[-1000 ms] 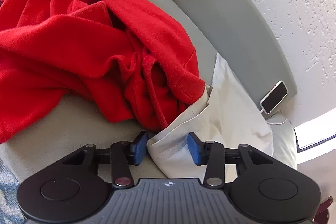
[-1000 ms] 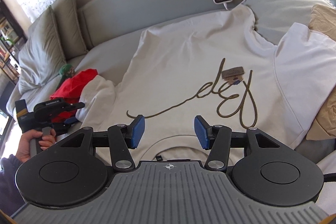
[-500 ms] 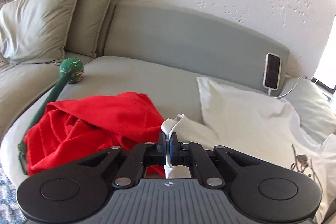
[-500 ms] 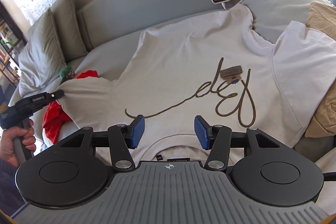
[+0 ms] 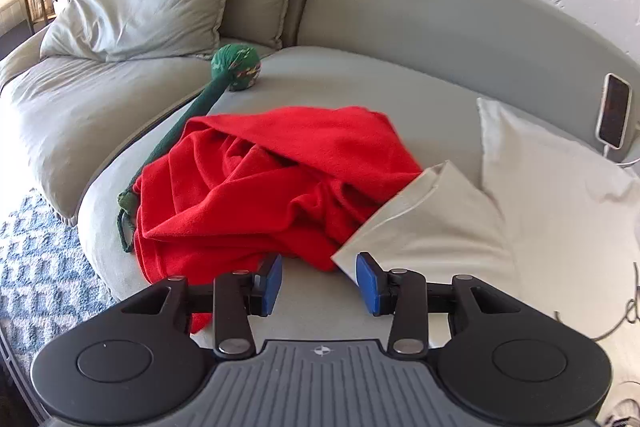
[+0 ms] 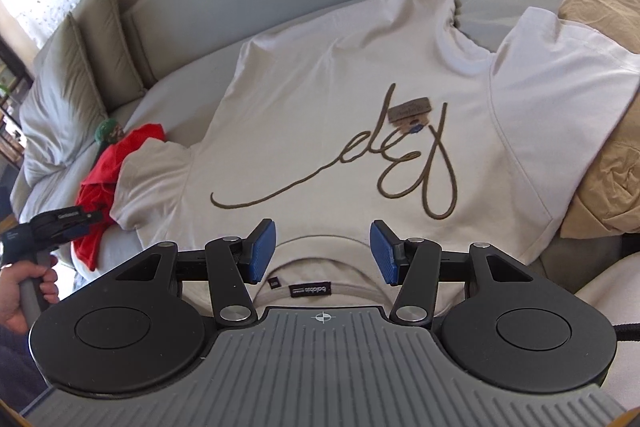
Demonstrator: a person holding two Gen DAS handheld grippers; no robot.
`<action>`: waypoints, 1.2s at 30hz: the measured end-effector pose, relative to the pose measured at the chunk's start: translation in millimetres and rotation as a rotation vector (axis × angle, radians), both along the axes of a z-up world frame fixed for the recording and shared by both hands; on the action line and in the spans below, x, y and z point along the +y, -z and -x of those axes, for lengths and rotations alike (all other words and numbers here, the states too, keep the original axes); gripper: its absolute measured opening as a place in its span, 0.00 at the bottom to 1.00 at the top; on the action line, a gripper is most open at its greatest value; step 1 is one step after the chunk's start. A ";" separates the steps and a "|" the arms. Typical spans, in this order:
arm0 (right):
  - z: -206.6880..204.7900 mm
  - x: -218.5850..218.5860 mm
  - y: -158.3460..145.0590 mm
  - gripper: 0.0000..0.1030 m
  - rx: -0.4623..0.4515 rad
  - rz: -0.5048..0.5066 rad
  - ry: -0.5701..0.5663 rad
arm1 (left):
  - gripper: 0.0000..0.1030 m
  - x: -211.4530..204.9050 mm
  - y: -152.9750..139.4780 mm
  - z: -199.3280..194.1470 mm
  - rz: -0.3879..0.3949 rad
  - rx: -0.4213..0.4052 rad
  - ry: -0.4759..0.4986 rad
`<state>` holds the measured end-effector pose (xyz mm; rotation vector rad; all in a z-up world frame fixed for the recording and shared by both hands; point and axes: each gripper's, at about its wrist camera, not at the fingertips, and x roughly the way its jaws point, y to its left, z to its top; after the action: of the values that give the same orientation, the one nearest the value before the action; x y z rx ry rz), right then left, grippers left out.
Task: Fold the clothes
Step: 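Move both tools back above the flattened shirt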
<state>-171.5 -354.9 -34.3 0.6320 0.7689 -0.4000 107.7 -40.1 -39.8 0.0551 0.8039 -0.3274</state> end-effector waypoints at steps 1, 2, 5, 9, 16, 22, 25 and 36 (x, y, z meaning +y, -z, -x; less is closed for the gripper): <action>1.3 -2.6 0.3 0.53 -0.002 -0.004 0.008 | 0.44 -5.9 -7.0 11.7 0.026 -0.004 0.037; 1.1 -4.1 1.2 0.53 0.000 -0.004 0.014 | 0.45 -16.0 -12.0 24.6 0.056 0.003 0.090; -2.3 -6.6 5.4 0.53 0.016 0.006 0.026 | 0.50 -51.8 -12.7 56.3 0.110 0.039 0.238; -14.0 -3.1 15.4 0.23 0.052 0.112 -0.001 | 0.48 -108.7 14.9 84.4 0.053 0.072 0.352; -24.3 -11.6 47.9 0.17 0.151 0.140 -0.020 | 0.40 -151.5 59.5 115.7 -0.091 0.090 0.428; -8.3 -11.5 65.4 0.14 0.199 0.141 -0.041 | 0.37 -142.8 69.8 135.5 -0.141 0.087 0.447; 2.3 -6.8 65.9 0.15 0.245 0.105 -0.063 | 0.37 -134.9 68.2 136.0 -0.131 0.140 0.444; 26.8 -14.2 -29.0 0.41 0.007 0.061 -0.047 | 0.38 -96.9 -24.0 124.9 0.066 0.000 0.417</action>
<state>-198.3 -369.1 -5.3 0.5554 0.7737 -0.3815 -17.2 -137.0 -15.8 0.1621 0.7779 -0.7478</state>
